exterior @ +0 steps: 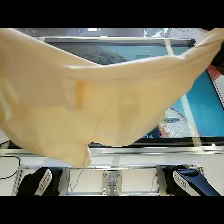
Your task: Fold the shirts.
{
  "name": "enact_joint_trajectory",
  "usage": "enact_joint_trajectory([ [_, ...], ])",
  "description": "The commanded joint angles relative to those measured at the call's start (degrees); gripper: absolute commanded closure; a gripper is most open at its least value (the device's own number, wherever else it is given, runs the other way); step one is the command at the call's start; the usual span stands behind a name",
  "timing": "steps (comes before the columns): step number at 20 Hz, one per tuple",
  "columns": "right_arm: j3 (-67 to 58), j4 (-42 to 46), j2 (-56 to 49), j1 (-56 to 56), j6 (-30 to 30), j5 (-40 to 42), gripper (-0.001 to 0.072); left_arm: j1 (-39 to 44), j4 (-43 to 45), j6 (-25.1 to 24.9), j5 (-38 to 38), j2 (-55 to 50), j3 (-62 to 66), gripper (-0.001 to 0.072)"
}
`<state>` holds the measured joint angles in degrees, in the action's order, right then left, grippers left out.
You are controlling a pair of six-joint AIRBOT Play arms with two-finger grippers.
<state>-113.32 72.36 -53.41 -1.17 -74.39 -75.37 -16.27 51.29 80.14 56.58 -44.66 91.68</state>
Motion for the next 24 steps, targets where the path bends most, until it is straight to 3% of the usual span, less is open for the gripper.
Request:
enact_joint_trajectory([
  [1,-1.14,2.25,-11.45,0.0,-0.28,3.54,0.0709,0.76,-3.23,-1.55,0.98,-12.39,0.87,0.0697],
  [4,-1.14,2.25,-27.98,0.0,-2.49,3.91,0.0708,4.68,0.92,-1.53,1.92,-25.35,0.87,0.0696],
  [7,-1.14,1.22,-45.31,-0.02,-4.98,10.4,0.0703,7.02,4.96,-1.31,-3.34,-39.28,0.9,0.0678],
  [8,-1.14,-0.68,-50.34,-0.02,-7.04,14.12,0.0697,7.06,3.1,-0.68,-6.21,-43.34,0.9,0.0519],
  [9,-1.14,-2.73,-53.99,-0.02,-8.9,17.73,0.0597,6.99,-0.83,-0.72,-9.35,-46.95,0.9,0.0141],
  [10,-1.14,-5.31,-56.85,-0.02,-9.7,22.08,0.0363,6.67,-5.29,-0.72,-12.83,-49.46,0.96,-0.0004],
  [11,-1.14,-6.99,-58.34,-0.02,-10.08,25.86,0.0291,5.92,-10.71,-1.68,-16.41,-51.04,0.96,-0.0004],
  [13,-1.53,-6.23,-58.1,0.42,-10.01,29.79,0.0291,3.61,-18.25,-6.32,-19.98,-50.84,1.25,-0.0004],
  [14,-3.06,-3.39,-57.33,1.36,-10.01,27.87,0.0291,1.38,-18.73,-8.81,-19.06,-49.59,1.81,-0.0004],
  [15,-4.59,-0.24,-56.17,2.71,-10.01,24.06,0.0292,-1.31,-18.21,-10.54,-16.94,-47.8,1.9,-0.0004],
  [17,-5.18,4.37,-51.89,7.23,-9.99,13.66,0.0292,-8.55,-13.42,-11.1,-5.55,-44.02,1.86,-0.0002],
  [19,-4.02,5.2,-47.65,12.31,-9.42,3.56,0.0293,-15.8,-9.18,-9.55,9.01,-41.31,-0.07,0.012],
  [20,-2.51,4.5,-45.05,14.82,-7.82,-0.24,0.0302,-18.86,-9.55,-10.38,13.51,-39.47,-3.56,0.012],
  [22,2.23,2.67,-39.45,18.21,-5.09,-4.24,0.0304,-22.47,-9.53,-13.18,15.04,-33.38,-15.87,0.012],
  [24,10.1,2.08,-33.27,19.82,-3.34,-5.18,0.0304,-23.52,-9.53,-16.52,11.1,-24.81,-32.2,0.012],
])
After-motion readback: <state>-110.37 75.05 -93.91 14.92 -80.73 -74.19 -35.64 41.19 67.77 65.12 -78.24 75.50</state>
